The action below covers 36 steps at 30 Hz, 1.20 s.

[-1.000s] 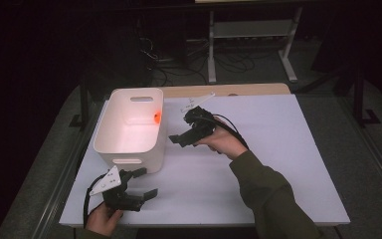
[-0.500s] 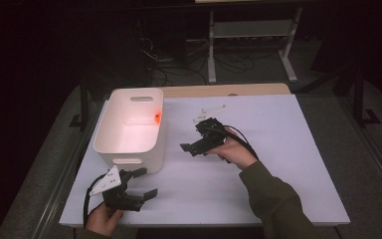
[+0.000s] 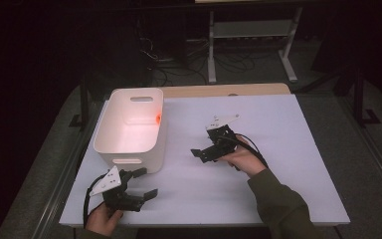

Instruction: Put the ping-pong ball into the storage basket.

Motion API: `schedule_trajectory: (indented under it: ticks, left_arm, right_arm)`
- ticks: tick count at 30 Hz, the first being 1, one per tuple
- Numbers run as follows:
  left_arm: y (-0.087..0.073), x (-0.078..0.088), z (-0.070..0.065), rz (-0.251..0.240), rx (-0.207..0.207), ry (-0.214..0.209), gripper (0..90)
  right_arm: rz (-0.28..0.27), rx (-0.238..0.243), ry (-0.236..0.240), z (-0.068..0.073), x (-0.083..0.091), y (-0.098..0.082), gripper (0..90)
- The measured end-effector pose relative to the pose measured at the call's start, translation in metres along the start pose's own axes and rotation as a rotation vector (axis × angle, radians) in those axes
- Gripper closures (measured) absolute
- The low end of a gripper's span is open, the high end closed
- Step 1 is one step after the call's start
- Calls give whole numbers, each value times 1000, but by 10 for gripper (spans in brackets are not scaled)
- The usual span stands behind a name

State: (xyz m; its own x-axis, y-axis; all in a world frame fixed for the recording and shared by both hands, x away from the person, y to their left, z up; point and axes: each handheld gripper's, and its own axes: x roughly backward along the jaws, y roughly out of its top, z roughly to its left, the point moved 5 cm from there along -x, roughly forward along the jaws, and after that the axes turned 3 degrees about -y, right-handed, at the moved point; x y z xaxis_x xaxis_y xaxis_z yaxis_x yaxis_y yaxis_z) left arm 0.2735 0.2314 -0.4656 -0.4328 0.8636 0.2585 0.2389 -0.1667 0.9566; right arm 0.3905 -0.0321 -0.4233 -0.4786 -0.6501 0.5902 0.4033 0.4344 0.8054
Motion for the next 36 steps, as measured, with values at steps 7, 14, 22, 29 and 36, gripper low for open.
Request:
schedule_trajectory:
  ticks: [7, 14, 22, 29, 36]
  left_arm:
    - [0, 0, 0, 2, 4, 1, 139]
    - [0, 0, 0, 4, 1, 0, 139]
    - [0, 0, 0, 1, 4, -1, 139]
    - [0, 0, 0, 3, 2, 0, 139]
    - [0, 0, 0, 3, 2, 0, 139]
  right_arm:
    - [-6, -8, -15, -4, 7, -8, 58]
    - [-18, -26, -24, -7, 14, -17, 58]
    - [-17, -30, -40, -7, 19, -28, 49]
    - [-24, -43, -55, -13, 29, -44, 43]
    - [-50, -73, -80, -19, 45, -56, 37]
